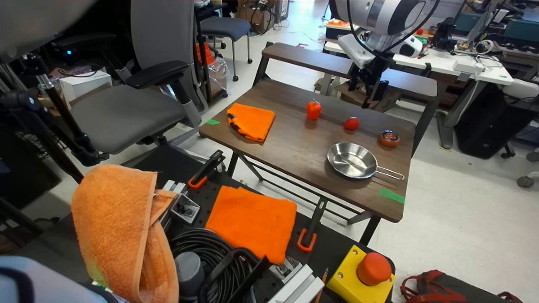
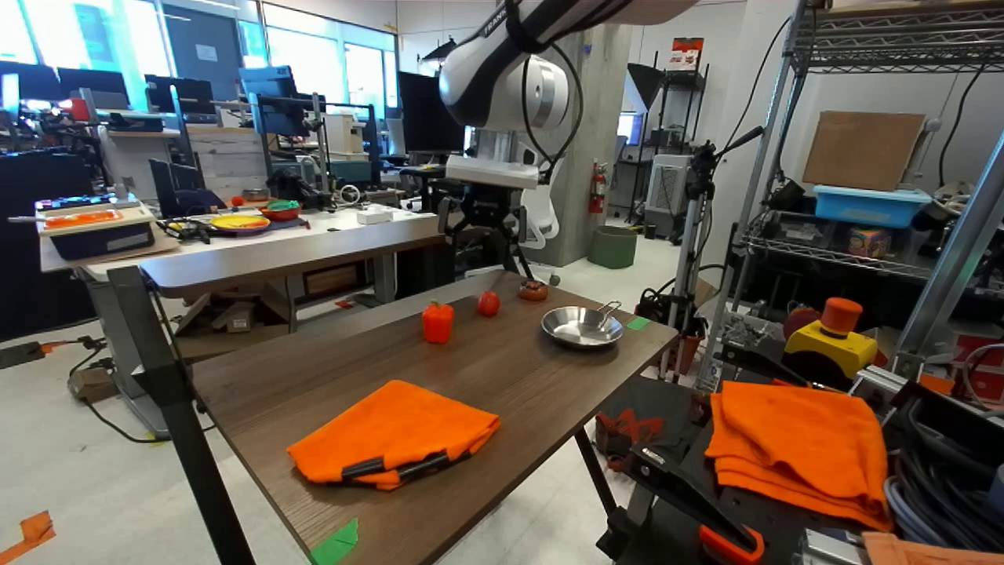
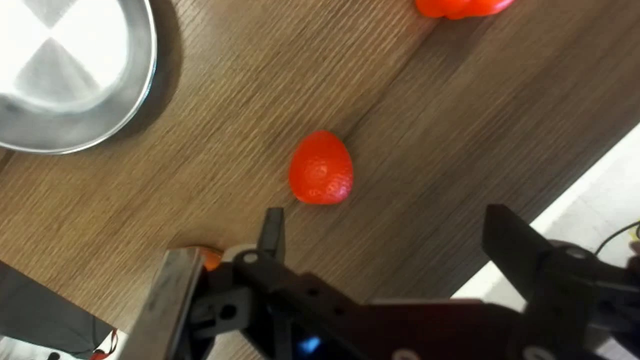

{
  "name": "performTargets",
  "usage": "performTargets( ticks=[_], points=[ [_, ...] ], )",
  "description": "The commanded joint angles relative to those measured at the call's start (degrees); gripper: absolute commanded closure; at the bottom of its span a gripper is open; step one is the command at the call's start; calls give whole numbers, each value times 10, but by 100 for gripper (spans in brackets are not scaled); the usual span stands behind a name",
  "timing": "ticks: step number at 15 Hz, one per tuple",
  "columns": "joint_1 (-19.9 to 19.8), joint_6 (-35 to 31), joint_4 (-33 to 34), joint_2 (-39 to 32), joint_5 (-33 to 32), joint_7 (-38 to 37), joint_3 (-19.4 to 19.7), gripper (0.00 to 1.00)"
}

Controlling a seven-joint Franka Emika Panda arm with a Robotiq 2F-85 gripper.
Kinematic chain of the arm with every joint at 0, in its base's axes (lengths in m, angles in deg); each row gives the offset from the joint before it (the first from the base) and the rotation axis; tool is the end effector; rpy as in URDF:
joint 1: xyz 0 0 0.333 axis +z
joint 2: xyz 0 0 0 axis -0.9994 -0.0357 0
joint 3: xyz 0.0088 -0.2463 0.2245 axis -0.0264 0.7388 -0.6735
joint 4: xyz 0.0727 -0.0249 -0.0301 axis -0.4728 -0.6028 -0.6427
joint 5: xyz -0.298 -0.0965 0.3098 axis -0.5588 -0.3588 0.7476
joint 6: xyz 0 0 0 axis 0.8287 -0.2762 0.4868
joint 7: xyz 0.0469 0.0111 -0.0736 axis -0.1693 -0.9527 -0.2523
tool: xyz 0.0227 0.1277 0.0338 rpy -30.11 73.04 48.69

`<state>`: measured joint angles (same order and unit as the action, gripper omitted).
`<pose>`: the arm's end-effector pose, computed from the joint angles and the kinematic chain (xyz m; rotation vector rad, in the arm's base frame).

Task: Put the orange ball onto the metal plate

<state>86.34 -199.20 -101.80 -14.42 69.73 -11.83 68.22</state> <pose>0.8284 -0.0888 0.1225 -2.8412 1.1844 -0.0134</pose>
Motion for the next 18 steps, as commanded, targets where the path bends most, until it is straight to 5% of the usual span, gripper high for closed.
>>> performTargets(
  ticks=[1,14,15,18],
  points=[
    [5,45,87,-60,-30,-33,7,0],
    [1,116,219,-163,-84,-84,20,0],
    [0,117,228,-169,-89,-89,21,25],
    [-3,128,251,-186,-99,-99,25,44]
  ],
)
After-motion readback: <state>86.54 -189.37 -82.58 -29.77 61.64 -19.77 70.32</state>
